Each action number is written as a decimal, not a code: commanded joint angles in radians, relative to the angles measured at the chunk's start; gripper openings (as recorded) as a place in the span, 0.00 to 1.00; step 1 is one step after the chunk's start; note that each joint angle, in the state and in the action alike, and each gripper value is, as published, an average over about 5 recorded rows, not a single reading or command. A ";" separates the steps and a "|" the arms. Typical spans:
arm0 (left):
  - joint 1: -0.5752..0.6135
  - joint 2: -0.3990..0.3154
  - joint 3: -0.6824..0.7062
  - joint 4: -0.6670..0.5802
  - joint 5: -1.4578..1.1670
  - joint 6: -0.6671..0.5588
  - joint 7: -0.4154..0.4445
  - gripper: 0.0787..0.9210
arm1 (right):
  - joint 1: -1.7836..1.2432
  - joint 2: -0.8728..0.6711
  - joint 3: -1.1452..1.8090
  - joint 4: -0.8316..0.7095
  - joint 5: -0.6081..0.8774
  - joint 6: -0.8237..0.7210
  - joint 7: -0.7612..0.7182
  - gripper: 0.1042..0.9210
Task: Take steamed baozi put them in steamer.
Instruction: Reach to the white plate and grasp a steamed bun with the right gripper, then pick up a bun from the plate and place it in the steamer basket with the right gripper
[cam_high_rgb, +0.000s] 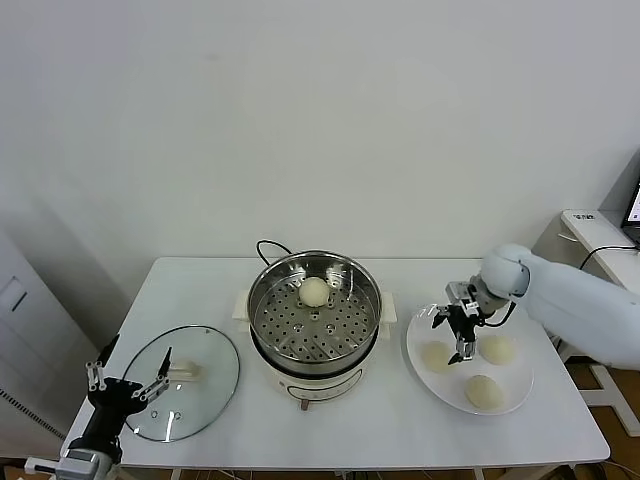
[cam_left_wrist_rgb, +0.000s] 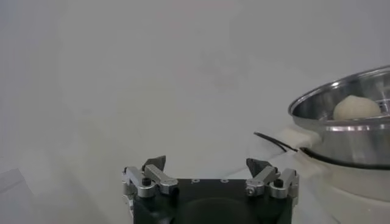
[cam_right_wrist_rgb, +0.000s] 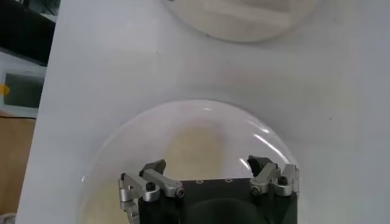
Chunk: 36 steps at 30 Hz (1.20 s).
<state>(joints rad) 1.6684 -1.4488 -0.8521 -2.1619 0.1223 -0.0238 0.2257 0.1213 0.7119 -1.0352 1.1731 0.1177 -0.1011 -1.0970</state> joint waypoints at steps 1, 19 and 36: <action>0.002 0.000 -0.009 0.002 0.003 0.000 0.000 0.88 | -0.079 0.015 0.054 -0.021 -0.032 0.003 0.012 0.88; 0.010 -0.007 -0.018 0.005 -0.001 -0.009 0.001 0.88 | -0.013 0.034 -0.004 -0.034 -0.037 0.003 0.029 0.49; -0.003 -0.004 -0.024 -0.007 -0.010 -0.002 0.001 0.88 | 0.898 0.164 -0.562 0.101 0.645 -0.020 -0.116 0.31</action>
<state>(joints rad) 1.6669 -1.4515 -0.8765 -2.1677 0.1125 -0.0270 0.2262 0.6424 0.7942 -1.3687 1.2416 0.4645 -0.1109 -1.1543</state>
